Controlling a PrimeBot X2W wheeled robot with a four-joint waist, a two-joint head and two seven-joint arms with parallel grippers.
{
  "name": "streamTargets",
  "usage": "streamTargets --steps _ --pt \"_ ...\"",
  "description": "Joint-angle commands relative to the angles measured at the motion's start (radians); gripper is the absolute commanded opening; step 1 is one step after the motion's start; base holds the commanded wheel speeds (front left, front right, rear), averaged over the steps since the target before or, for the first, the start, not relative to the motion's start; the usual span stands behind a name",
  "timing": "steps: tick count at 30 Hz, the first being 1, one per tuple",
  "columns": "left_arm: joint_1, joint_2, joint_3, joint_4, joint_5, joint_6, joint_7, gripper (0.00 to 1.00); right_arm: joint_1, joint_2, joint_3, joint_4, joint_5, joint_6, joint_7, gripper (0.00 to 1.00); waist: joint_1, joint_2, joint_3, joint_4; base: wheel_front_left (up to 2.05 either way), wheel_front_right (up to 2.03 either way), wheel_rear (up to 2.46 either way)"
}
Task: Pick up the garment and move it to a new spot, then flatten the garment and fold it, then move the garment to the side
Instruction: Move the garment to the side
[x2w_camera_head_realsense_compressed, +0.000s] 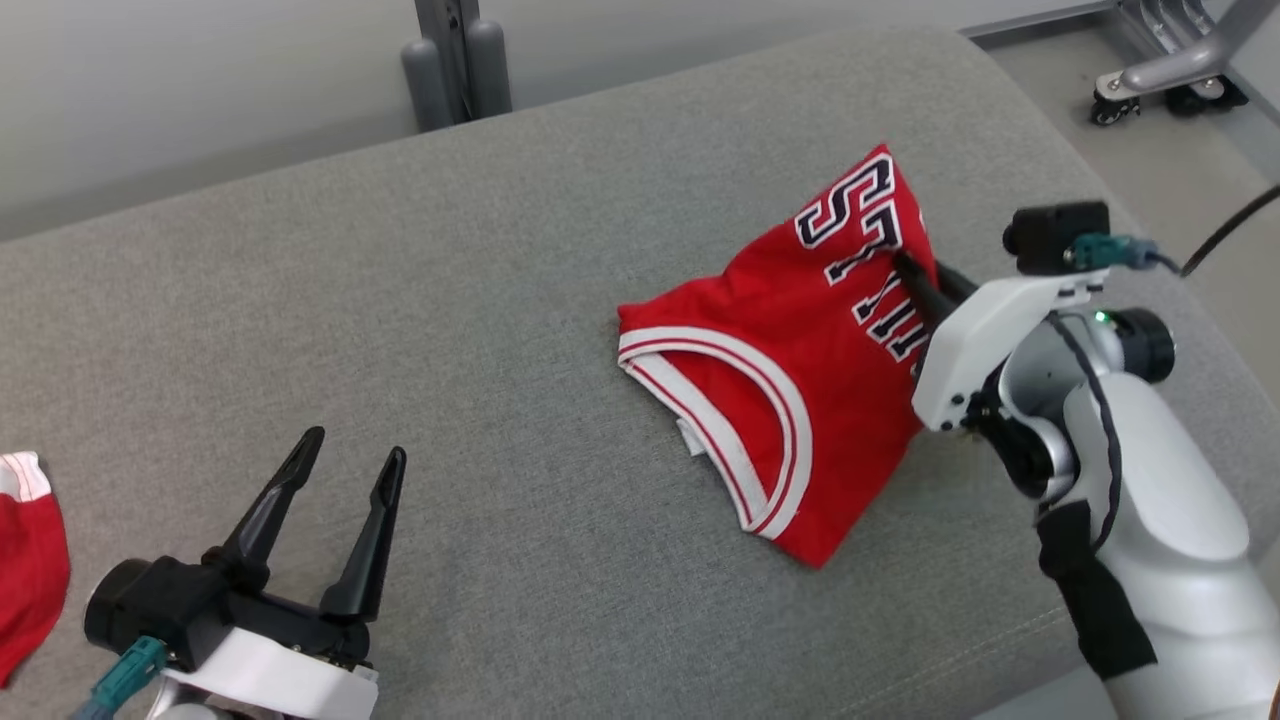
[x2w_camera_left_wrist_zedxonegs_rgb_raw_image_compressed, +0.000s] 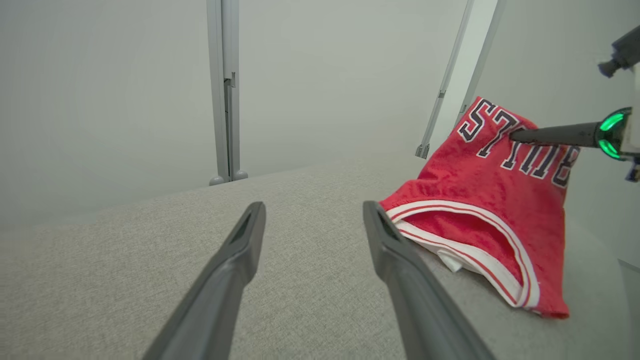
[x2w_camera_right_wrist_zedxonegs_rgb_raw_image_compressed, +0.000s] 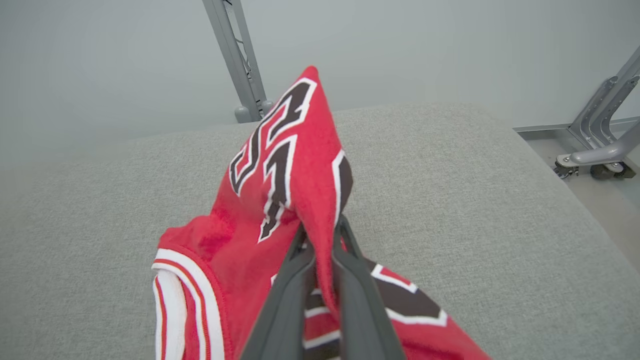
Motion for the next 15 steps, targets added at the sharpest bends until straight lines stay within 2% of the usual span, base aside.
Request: streamTargets --steps 1,5,9,15 --pt "-0.024 0.019 -0.002 -0.010 -0.007 -0.001 -0.001 1.00 -0.041 -0.008 -0.009 0.020 -0.012 0.000 -0.013 0.00 0.0000 0.0000 0.051 0.015 0.00 0.00 0.00" --pt "-0.041 0.067 -0.012 -0.034 -0.025 -0.001 -0.001 1.00 -0.149 -0.021 -0.060 0.097 -0.052 0.000 -0.033 0.00 0.0000 0.0000 0.119 0.043 0.00 0.00 0.00" --pt "-0.055 0.105 -0.016 -0.054 -0.041 -0.001 -0.001 1.00 -0.219 -0.044 -0.154 0.165 -0.118 0.000 -0.030 0.00 0.0000 0.0000 0.163 0.068 0.00 0.00 0.00" --pt "-0.047 0.134 -0.001 -0.070 -0.053 -0.001 -0.001 1.00 -0.240 -0.049 -0.303 0.164 -0.248 0.000 0.010 0.00 0.0000 0.0000 0.190 0.065 0.00 0.00 0.00"
